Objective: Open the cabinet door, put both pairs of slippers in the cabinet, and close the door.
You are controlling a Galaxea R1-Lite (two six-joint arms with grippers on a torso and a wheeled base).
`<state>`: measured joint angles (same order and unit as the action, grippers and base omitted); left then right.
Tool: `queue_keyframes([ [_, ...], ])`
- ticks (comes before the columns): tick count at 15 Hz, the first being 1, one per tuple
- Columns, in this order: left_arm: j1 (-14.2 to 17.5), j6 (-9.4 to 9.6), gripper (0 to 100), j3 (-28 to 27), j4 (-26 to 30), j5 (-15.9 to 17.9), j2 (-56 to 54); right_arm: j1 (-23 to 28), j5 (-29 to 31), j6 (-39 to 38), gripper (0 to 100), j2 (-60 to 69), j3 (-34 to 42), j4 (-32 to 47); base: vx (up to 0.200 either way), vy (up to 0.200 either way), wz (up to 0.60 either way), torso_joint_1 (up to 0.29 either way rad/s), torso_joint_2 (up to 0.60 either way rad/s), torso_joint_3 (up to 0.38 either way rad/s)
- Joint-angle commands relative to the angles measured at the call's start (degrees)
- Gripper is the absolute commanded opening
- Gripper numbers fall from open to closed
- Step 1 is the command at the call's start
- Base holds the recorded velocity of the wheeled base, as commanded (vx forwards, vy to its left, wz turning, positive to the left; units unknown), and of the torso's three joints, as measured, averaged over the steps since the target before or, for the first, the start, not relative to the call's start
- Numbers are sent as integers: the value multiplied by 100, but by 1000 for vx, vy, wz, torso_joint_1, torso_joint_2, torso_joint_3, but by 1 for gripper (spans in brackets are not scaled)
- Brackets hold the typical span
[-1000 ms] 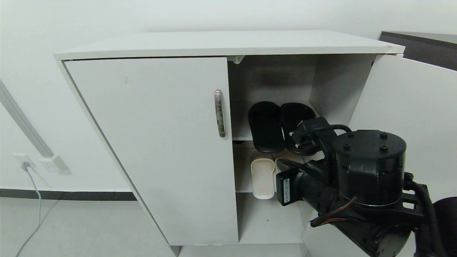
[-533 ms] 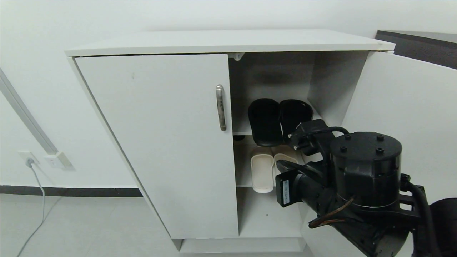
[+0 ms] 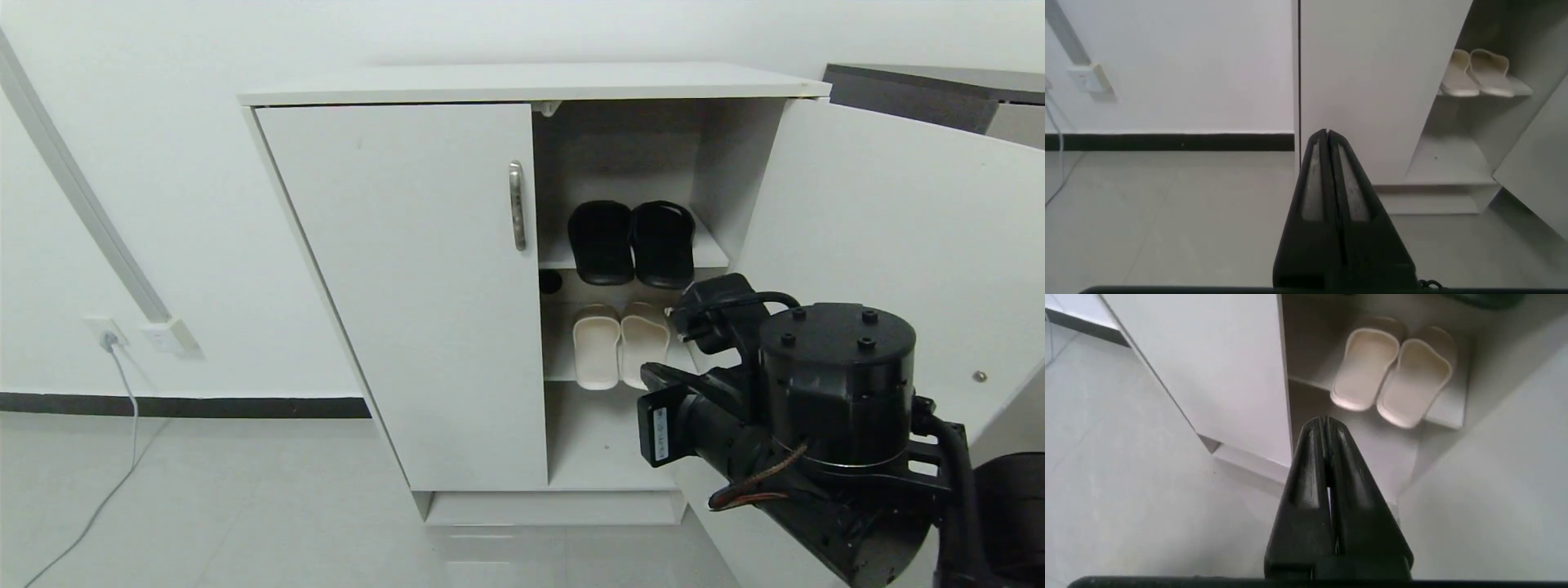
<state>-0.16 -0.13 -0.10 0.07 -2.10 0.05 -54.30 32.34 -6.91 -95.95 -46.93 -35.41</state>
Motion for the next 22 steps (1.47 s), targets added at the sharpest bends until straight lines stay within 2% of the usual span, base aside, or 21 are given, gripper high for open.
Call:
queue_keyframes([
  [1, -2, -4, 0, 1, 1, -1, 4, 42, 0, 120, 0, -99, 158, -132, -200, 0, 0, 2, 7, 7],
  [3, -2, -4, 0, 1, 1, -1, 4, 60, -9, 181, 0, -143, 237, -370, -200, 0, 0, -2, 2, 2],
  [22, -2, -13, 0, 1, 1, -1, 4, 104, -17, 208, 0, -257, 290, -396, 0, 0, 0, 0, -11, -12],
])
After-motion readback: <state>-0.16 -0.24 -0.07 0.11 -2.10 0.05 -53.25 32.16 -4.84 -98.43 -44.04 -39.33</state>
